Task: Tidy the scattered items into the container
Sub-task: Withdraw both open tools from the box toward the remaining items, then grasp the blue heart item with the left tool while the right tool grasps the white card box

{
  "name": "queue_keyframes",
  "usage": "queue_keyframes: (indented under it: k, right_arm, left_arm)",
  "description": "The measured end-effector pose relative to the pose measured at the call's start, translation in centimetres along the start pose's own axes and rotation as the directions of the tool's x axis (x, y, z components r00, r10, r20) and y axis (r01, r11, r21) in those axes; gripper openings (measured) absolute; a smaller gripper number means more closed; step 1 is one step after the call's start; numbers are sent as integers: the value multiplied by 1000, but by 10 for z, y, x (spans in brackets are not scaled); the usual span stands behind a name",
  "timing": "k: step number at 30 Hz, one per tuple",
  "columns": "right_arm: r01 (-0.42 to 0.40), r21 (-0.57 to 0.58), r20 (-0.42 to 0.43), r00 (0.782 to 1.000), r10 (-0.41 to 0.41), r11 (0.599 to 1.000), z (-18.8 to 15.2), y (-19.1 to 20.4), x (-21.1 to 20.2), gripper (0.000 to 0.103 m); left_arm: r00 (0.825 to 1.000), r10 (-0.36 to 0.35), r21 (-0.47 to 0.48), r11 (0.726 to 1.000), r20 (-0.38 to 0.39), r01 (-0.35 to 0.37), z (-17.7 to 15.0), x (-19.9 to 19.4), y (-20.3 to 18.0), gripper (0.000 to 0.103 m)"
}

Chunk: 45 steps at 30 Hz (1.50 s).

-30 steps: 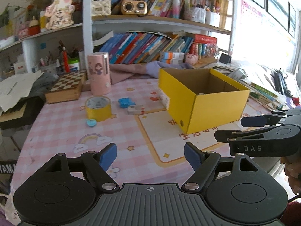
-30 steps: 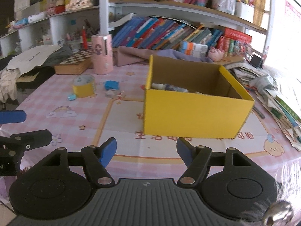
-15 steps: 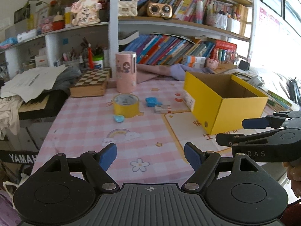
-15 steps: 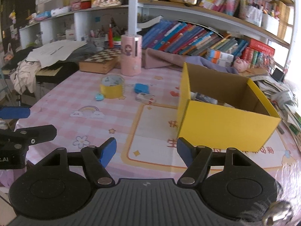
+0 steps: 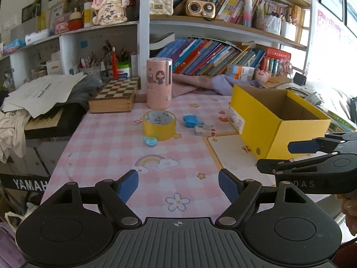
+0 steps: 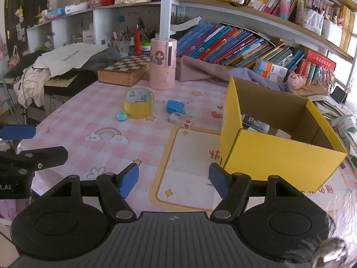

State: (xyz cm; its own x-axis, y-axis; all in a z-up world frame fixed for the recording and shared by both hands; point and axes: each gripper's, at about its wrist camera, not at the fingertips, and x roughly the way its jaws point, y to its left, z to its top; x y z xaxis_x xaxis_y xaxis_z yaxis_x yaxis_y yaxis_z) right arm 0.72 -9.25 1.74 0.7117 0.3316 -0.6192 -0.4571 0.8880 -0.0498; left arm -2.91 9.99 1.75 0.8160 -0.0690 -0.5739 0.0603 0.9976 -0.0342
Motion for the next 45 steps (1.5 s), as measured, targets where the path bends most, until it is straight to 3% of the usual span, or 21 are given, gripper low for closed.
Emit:
queue_keyframes:
  k: [21, 31, 41, 45]
  right_arm:
    - [-22, 7, -10, 1000, 23, 1000, 66, -5, 90, 67]
    - [-27, 53, -93, 995, 32, 998, 86, -10, 142, 64]
    - [24, 129, -201, 980, 2, 991, 91, -24, 194, 64]
    - [47, 154, -230, 973, -10, 987, 92, -26, 212, 64]
  left_arm:
    - [997, 73, 4, 997, -31, -73, 53, 83, 42, 81]
    - [995, 41, -6, 999, -93, -42, 59, 128, 50, 81]
    - [983, 49, 1, 999, -175, -49, 61, 189, 54, 80]
    - [975, 54, -1, 998, -215, -55, 58, 213, 55, 69]
